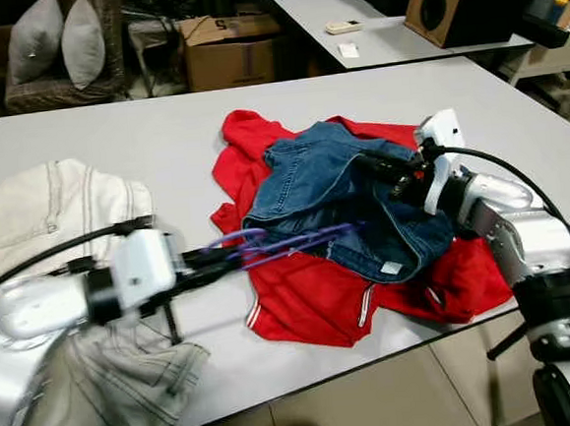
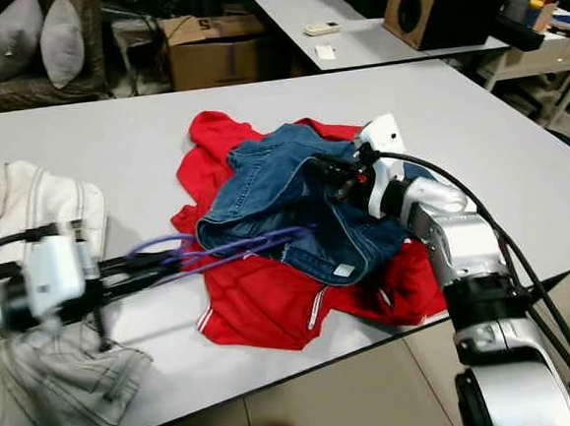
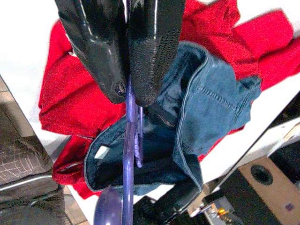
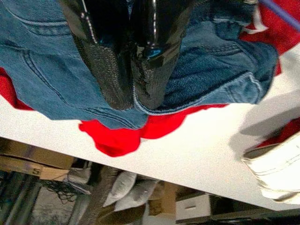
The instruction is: Hang hanger
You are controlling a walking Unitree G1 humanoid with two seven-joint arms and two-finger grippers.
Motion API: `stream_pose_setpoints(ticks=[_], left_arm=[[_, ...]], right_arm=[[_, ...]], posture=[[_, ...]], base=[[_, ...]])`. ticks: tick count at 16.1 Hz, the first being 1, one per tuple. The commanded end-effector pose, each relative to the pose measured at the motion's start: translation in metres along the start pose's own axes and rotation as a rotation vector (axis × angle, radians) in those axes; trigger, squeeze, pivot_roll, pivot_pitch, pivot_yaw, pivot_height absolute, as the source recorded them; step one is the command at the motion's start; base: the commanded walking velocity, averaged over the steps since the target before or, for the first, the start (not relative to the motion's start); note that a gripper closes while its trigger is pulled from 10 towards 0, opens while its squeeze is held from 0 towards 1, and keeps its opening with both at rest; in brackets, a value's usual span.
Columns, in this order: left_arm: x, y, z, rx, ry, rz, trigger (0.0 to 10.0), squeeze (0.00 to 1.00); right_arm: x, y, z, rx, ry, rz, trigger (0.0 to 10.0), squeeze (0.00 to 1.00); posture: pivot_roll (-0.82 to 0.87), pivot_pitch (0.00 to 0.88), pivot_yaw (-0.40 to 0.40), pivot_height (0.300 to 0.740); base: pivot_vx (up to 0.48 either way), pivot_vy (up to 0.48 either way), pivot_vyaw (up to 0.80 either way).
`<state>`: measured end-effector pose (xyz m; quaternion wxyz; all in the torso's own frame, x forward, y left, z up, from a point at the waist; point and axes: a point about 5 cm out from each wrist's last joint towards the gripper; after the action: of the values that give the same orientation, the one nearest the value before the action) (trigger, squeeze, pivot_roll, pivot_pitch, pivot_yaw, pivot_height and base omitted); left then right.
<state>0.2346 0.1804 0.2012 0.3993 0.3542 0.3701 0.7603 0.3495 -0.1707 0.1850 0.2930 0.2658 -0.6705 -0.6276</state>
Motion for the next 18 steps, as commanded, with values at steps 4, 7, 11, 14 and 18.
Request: stream_pose_setpoints(ticks=[4, 7, 11, 14, 18], left_arm=[[-0.030, 0.009, 0.001, -0.048, -0.008, -0.116, 10.0, 0.00], [-0.057, 0.016, -0.010, -0.075, -0.046, -0.204, 10.0, 0.00], [-0.079, 0.001, -0.015, -0.164, -0.010, -0.175, 10.0, 0.00], [-0.097, -0.001, -0.010, -0.268, 0.045, -0.175, 10.0, 0.00], [-0.102, -0.016, -0.007, -0.294, 0.017, -0.117, 10.0, 0.00]], right_arm=[[0.007, 0.007, 0.010, 0.012, 0.047, -0.021, 0.0, 0.00], [0.006, 0.007, 0.017, 0.003, 0.059, -0.026, 0.0, 0.00], [0.003, 0.012, 0.022, 0.003, 0.077, -0.037, 0.0, 0.00], [0.002, 0.014, 0.025, 0.002, 0.092, -0.043, 0.0, 0.00], [0.005, 0.015, 0.028, 0.004, 0.090, -0.041, 0.0, 0.00]], posture=[[-0.01, 0.022, -0.035, 0.740], [-0.01, 0.024, -0.035, 0.740], [-0.01, 0.025, -0.038, 0.740], [-0.01, 0.021, -0.040, 0.740], [-0.02, 0.018, -0.023, 0.740]], base=[[0.000, 0.000, 0.00], [0.000, 0.000, 0.00], [0.000, 0.000, 0.00], [0.000, 0.000, 0.00], [0.000, 0.000, 0.00]])
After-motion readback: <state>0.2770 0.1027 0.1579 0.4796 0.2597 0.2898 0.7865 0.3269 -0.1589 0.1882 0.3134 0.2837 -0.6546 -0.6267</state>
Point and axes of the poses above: a point about 5 cm out from each wrist's last joint towards the gripper, its own x axis pointing back from the gripper into the wrist, its own y axis along the axis of the wrist's last joint, z = x × y
